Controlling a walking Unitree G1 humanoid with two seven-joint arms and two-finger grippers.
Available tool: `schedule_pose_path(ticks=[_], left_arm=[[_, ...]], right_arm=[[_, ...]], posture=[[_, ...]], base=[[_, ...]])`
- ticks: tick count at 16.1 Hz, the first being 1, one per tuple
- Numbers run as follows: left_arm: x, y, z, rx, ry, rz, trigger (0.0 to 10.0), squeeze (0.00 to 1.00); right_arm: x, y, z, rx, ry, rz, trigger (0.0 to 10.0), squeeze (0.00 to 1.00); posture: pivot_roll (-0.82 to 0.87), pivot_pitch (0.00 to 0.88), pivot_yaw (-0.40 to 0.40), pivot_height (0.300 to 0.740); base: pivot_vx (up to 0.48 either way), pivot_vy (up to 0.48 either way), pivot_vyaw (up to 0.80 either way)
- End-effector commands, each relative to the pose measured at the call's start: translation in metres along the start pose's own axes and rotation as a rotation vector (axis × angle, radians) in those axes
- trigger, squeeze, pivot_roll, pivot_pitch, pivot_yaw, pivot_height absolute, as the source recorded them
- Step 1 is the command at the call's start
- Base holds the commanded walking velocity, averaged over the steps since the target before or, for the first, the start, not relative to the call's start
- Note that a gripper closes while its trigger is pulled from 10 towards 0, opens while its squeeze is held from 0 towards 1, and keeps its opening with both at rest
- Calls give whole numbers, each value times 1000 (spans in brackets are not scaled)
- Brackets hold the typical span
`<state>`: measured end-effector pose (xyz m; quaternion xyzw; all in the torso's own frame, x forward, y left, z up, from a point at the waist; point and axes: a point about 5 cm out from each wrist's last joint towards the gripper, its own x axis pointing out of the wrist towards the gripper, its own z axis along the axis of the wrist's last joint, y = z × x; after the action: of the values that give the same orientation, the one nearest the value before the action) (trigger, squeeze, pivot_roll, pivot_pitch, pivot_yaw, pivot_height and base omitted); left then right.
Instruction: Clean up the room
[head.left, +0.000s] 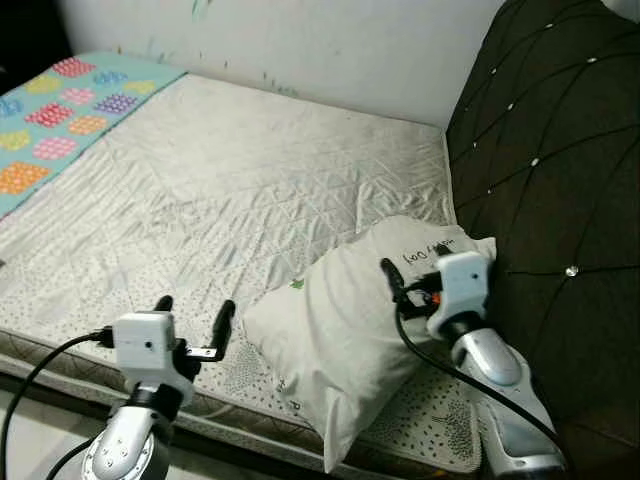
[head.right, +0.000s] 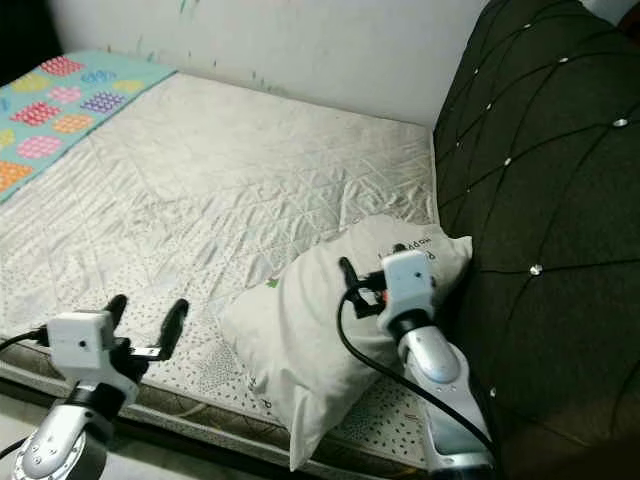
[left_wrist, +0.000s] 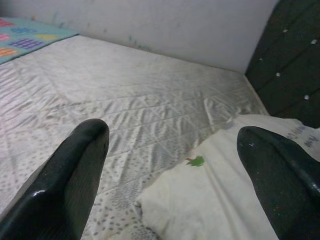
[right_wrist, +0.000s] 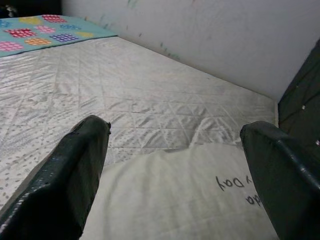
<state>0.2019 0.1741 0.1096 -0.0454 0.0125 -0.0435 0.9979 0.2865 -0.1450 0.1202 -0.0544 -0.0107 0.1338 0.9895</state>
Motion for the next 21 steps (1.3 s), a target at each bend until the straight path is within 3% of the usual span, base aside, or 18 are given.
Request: schedule_pose_path(ticks=[1, 5, 12, 21], left_arm=[[-2, 0, 5, 10, -22, 11, 10000, 0], [-1, 0, 4, 9, -20, 10, 10000, 0], [3, -6, 3, -3, -14, -18, 10000, 0], [7, -6, 5, 0, -23, -25, 10000, 0]], right_arm=[[2, 0, -2, 0, 16, 7, 10000, 0], [-1, 2, -5, 21, 30, 11, 10000, 0], [-5, -5, -6, 9, 39, -15, 10000, 0], [-3, 5, -7, 60, 41, 31, 10000, 0]], posture=[[36, 75, -134, 740], [29, 82, -126, 740], [7, 85, -108, 740], [19, 80, -117, 740]], base=[[0, 0, 0], [0, 0, 0], [0, 0, -800], [0, 0, 0]])
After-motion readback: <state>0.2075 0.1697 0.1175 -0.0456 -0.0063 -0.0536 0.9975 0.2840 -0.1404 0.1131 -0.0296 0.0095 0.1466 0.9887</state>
